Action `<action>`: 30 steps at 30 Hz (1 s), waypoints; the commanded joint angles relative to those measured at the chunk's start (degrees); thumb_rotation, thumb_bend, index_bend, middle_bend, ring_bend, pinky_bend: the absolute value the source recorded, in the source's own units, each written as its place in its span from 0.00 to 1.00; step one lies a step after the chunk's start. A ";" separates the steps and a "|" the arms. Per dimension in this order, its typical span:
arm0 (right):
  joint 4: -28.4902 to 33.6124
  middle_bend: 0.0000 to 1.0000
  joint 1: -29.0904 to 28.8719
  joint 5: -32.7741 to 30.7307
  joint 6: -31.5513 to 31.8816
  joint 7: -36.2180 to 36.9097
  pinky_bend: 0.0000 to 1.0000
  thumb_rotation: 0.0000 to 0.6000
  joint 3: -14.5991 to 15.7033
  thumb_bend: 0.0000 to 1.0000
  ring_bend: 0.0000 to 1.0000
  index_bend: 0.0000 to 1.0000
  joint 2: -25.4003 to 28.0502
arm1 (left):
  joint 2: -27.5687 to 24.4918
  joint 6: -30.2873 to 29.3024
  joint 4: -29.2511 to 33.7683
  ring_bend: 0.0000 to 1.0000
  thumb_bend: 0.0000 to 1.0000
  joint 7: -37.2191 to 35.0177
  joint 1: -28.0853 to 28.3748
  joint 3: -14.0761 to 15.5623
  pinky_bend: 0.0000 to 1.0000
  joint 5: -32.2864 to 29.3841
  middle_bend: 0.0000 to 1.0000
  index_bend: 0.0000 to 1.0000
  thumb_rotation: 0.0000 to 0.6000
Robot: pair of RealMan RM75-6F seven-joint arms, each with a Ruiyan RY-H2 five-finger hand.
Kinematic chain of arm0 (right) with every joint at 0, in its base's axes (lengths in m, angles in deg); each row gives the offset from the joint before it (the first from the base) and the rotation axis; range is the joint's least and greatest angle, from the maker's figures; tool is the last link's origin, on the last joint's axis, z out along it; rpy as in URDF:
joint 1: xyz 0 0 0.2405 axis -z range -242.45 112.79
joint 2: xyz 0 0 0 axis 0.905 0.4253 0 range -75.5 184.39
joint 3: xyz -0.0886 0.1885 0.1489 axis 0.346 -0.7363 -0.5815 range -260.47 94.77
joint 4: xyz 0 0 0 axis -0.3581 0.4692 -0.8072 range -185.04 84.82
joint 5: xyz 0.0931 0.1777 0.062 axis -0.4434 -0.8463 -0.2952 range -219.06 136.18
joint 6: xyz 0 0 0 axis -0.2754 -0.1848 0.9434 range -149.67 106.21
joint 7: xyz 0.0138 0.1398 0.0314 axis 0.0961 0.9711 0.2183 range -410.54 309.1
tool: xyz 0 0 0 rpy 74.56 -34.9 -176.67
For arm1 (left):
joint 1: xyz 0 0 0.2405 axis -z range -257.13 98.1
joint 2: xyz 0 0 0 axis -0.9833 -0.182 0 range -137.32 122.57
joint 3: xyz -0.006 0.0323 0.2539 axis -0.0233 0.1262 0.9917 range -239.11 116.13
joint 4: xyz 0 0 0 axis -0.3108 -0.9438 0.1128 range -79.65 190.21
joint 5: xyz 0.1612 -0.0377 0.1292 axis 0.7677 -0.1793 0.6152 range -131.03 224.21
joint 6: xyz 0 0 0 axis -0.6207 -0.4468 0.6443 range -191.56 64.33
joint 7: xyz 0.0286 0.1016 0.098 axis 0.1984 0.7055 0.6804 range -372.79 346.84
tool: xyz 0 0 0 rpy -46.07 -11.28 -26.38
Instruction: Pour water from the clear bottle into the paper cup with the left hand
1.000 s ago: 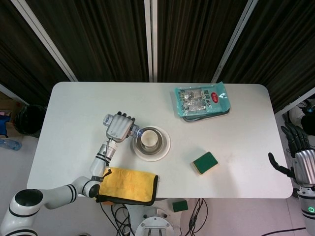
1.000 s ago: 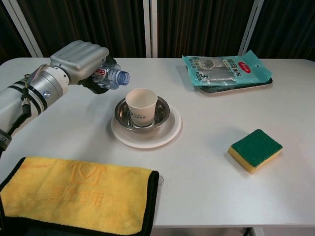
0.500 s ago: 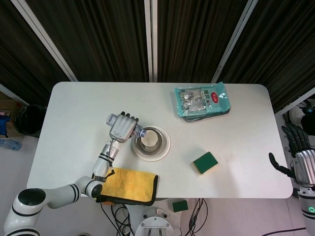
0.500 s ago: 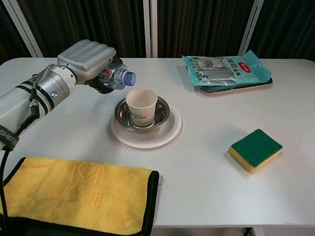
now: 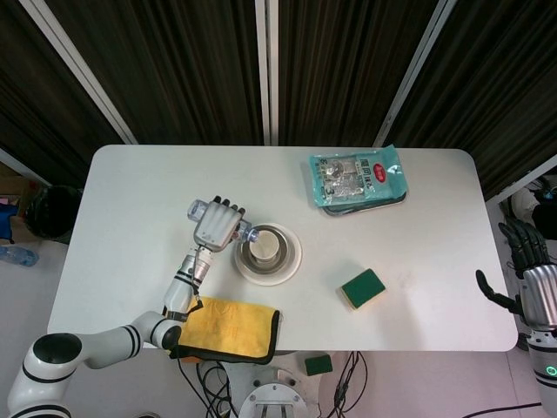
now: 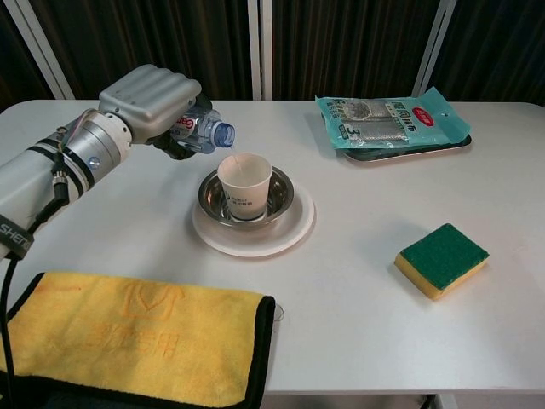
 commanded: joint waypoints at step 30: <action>-0.04 0.00 -0.12 -0.10 -0.37 -0.17 0.00 1.00 0.02 0.34 0.00 0.00 -0.18 | 0.29 -0.36 -0.70 0.55 0.55 1.44 0.05 0.08 0.58 0.13 0.70 0.75 1.00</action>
